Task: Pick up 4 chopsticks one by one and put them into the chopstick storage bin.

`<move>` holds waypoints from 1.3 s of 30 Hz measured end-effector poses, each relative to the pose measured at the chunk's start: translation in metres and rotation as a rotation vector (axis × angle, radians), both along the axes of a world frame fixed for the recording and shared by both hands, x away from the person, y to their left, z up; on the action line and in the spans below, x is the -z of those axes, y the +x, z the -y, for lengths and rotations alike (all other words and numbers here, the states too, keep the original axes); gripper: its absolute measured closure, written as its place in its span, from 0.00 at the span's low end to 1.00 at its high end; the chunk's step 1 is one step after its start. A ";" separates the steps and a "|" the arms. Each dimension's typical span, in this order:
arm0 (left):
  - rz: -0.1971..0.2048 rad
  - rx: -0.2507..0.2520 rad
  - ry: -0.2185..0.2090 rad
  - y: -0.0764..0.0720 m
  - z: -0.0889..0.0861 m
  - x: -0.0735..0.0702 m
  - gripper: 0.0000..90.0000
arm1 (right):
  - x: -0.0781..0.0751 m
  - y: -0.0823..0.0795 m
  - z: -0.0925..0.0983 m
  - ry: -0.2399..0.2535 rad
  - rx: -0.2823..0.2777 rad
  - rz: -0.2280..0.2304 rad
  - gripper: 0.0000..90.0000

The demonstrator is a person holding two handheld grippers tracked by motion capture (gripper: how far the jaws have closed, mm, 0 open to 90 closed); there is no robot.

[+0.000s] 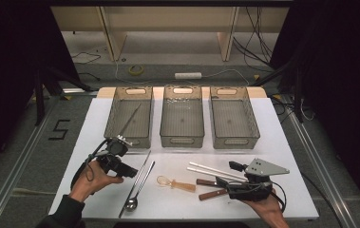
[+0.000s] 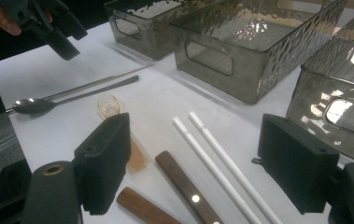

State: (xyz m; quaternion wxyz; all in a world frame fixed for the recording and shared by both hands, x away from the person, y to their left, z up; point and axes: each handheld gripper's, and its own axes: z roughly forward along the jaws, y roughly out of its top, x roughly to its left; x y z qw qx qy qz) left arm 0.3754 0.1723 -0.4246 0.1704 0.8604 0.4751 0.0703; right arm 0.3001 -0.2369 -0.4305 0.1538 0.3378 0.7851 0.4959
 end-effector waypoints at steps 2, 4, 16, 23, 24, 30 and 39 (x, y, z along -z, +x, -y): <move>-0.010 0.010 0.003 -0.001 0.002 0.003 0.21 | 0.000 0.000 0.000 0.001 0.001 -0.001 0.30; -0.020 0.019 0.014 -0.003 0.004 0.005 0.23 | 0.000 0.000 0.000 0.001 0.000 -0.002 0.30; -0.075 0.082 0.046 -0.009 0.012 0.016 0.42 | 0.000 0.000 0.000 -0.001 -0.002 -0.001 0.30; -0.100 0.102 0.057 -0.012 0.014 0.022 0.55 | 0.000 0.000 -0.001 -0.002 -0.004 -0.004 0.30; -0.105 0.104 0.056 -0.013 0.015 0.023 0.56 | 0.000 0.000 -0.001 -0.003 -0.004 -0.004 0.30; -0.117 0.120 0.074 -0.015 0.019 0.029 0.63 | 0.001 0.000 -0.001 -0.003 -0.005 -0.005 0.30; -0.130 0.132 0.090 -0.015 0.023 0.035 0.72 | 0.001 0.000 -0.002 -0.006 -0.005 -0.004 0.30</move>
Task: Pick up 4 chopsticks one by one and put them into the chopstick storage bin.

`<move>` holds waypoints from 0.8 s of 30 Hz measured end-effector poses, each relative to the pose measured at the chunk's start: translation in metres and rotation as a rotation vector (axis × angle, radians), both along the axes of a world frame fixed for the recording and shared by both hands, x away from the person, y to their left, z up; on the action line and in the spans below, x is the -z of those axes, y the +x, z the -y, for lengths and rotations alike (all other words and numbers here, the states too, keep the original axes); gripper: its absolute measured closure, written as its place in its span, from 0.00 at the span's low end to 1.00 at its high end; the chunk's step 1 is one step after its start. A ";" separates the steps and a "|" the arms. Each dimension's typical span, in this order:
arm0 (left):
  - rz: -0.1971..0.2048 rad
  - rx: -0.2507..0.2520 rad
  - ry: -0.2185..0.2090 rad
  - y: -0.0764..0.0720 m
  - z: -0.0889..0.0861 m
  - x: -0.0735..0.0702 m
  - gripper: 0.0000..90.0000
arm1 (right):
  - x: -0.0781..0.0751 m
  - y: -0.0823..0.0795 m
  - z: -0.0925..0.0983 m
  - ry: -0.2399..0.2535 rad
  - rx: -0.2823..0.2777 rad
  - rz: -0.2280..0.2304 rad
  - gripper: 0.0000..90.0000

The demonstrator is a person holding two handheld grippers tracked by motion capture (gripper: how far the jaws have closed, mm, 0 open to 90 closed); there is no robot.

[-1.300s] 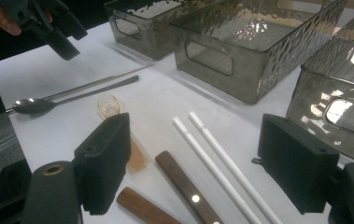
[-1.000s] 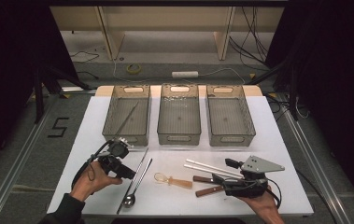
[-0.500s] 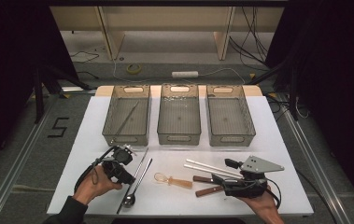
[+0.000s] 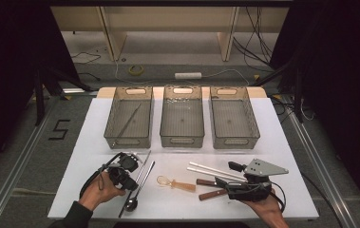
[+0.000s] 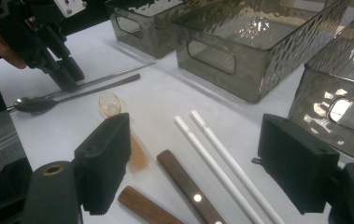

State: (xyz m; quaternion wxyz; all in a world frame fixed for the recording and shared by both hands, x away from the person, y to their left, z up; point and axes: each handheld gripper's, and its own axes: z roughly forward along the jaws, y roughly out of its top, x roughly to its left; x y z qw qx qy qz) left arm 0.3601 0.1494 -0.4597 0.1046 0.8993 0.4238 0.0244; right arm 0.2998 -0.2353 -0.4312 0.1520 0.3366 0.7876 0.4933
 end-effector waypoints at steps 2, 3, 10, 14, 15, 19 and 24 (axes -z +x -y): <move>0.001 0.005 0.003 0.000 0.000 0.001 0.73 | 0.000 0.000 0.000 0.000 0.000 0.000 0.30; -0.004 0.006 0.004 0.000 0.001 0.001 0.74 | 0.000 0.000 0.000 0.000 0.000 0.000 0.30; 0.007 0.000 0.018 0.000 0.000 0.001 0.81 | 0.000 0.000 0.000 0.000 -0.001 0.001 0.30; 0.010 -0.007 0.016 0.001 0.000 0.002 0.85 | 0.000 0.000 0.000 0.000 -0.001 0.001 0.30; 0.010 -0.005 0.016 0.001 -0.001 0.002 0.85 | 0.000 0.000 0.000 0.000 -0.001 0.000 0.30; 0.010 -0.007 0.024 0.002 -0.001 0.002 0.87 | 0.000 0.000 0.000 -0.001 -0.001 0.000 0.30; 0.009 -0.019 0.023 0.003 -0.002 0.002 0.91 | 0.000 0.000 -0.001 0.000 -0.003 -0.001 0.30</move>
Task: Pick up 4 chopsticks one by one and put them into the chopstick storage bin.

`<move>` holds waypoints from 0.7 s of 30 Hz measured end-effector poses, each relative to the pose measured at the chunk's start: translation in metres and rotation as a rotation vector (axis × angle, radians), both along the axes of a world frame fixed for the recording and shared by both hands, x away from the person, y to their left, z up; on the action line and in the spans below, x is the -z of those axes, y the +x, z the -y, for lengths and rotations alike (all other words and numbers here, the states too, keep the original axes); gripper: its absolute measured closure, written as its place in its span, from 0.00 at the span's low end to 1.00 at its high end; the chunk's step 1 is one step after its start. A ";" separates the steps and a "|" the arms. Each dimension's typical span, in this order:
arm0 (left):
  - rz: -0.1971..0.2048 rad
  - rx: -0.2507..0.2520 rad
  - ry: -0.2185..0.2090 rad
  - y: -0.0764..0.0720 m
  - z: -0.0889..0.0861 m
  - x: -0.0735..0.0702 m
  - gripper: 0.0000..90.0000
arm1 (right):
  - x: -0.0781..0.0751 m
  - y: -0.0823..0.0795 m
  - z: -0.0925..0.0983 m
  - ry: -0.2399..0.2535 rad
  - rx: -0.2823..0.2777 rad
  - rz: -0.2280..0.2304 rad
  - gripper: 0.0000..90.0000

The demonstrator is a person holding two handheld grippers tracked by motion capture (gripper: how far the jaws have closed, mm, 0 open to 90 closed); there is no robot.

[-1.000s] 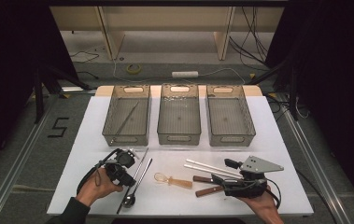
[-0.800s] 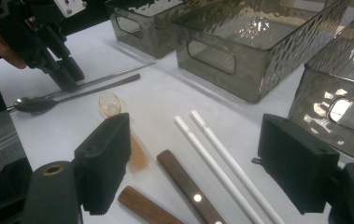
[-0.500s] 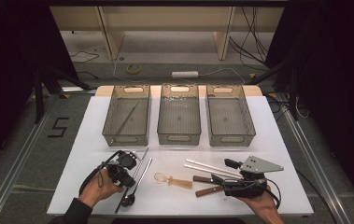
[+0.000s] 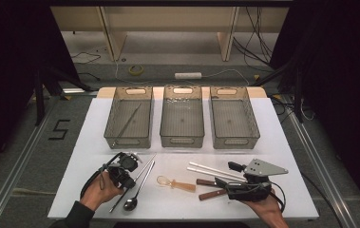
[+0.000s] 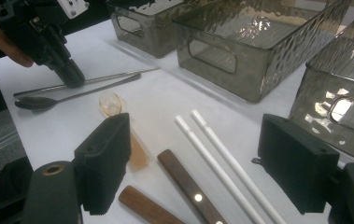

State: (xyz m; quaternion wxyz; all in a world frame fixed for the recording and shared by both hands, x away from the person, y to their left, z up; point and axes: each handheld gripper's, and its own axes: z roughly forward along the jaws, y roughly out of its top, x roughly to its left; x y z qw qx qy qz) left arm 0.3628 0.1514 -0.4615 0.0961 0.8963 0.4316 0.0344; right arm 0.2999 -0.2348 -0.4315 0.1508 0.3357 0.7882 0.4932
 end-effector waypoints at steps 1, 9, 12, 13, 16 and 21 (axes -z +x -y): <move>0.000 -0.002 0.000 0.000 0.000 0.000 0.92 | 0.000 0.000 0.000 -0.001 0.000 -0.001 0.30; 0.000 -0.004 0.006 0.000 0.000 0.000 0.94 | 0.000 0.000 0.000 -0.002 -0.003 -0.002 0.30; 0.011 0.001 0.004 0.001 -0.001 0.000 0.94 | 0.000 0.000 0.000 -0.002 -0.002 -0.002 0.30; 0.021 0.002 0.011 0.001 -0.001 -0.001 0.94 | 0.000 0.000 0.000 -0.001 -0.002 -0.001 0.30; 0.039 0.002 0.003 0.001 -0.004 -0.002 0.94 | 0.000 0.000 0.000 -0.002 -0.002 -0.002 0.30; 0.065 0.011 -0.018 0.002 -0.009 -0.009 0.94 | 0.000 0.000 0.000 -0.001 -0.002 -0.001 0.30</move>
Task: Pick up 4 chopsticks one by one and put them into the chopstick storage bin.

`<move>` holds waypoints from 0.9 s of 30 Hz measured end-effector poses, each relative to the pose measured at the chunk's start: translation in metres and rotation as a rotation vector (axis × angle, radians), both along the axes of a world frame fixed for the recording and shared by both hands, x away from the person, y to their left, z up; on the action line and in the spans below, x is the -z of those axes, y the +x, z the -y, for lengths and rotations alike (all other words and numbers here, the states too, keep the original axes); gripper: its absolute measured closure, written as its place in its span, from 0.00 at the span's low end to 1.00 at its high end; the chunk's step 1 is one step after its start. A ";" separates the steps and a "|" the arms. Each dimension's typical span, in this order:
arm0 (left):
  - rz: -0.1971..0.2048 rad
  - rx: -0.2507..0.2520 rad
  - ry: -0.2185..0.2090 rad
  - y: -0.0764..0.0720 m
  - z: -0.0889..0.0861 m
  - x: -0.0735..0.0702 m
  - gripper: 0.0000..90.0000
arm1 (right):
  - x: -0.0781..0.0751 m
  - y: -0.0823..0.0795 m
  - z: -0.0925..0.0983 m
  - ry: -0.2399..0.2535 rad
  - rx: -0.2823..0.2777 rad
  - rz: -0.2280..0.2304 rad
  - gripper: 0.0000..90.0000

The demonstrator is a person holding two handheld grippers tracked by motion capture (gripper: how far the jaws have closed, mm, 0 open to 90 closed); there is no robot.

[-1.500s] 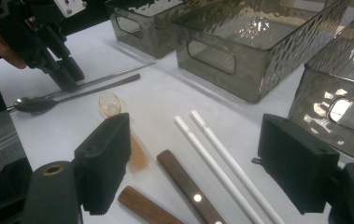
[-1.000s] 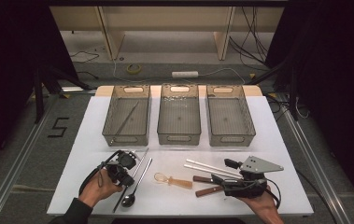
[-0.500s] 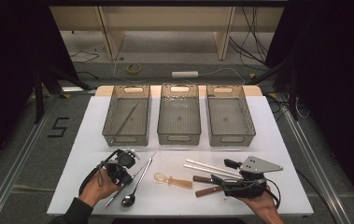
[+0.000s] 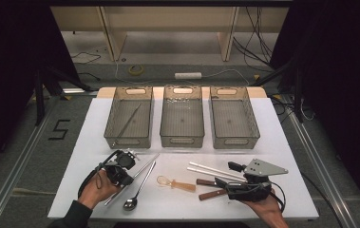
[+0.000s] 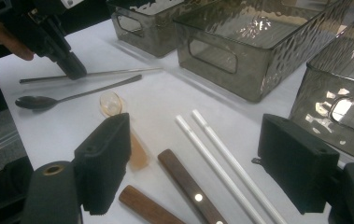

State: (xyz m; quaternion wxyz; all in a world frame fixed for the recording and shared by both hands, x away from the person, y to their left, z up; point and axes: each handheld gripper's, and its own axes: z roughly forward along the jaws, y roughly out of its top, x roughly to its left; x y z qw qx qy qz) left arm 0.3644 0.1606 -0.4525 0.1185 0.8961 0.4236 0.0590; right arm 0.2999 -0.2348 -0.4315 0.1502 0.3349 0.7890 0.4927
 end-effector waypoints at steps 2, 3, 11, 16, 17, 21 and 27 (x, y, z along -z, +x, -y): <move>0.006 0.001 -0.010 -0.001 -0.001 -0.002 0.94 | 0.000 0.000 0.000 0.000 0.000 0.000 0.30; 0.007 0.002 -0.010 -0.001 -0.002 -0.004 0.94 | 0.000 0.000 0.000 0.000 0.000 0.000 0.30; 0.054 0.008 -0.054 -0.002 -0.006 -0.019 0.94 | 0.000 0.000 0.000 0.001 -0.001 0.000 0.30; 0.093 0.000 -0.123 -0.002 -0.011 -0.030 0.94 | 0.000 0.000 0.000 0.001 -0.001 -0.001 0.30; 0.093 0.008 -0.128 -0.002 -0.011 -0.032 0.94 | 0.000 0.000 0.000 0.001 0.000 -0.001 0.30; 0.130 -0.004 -0.150 -0.001 -0.012 -0.039 0.94 | 0.000 0.000 0.000 0.002 0.001 -0.002 0.30; 0.177 -0.005 -0.175 0.003 -0.014 -0.052 0.94 | 0.001 0.000 0.000 0.002 0.000 -0.003 0.30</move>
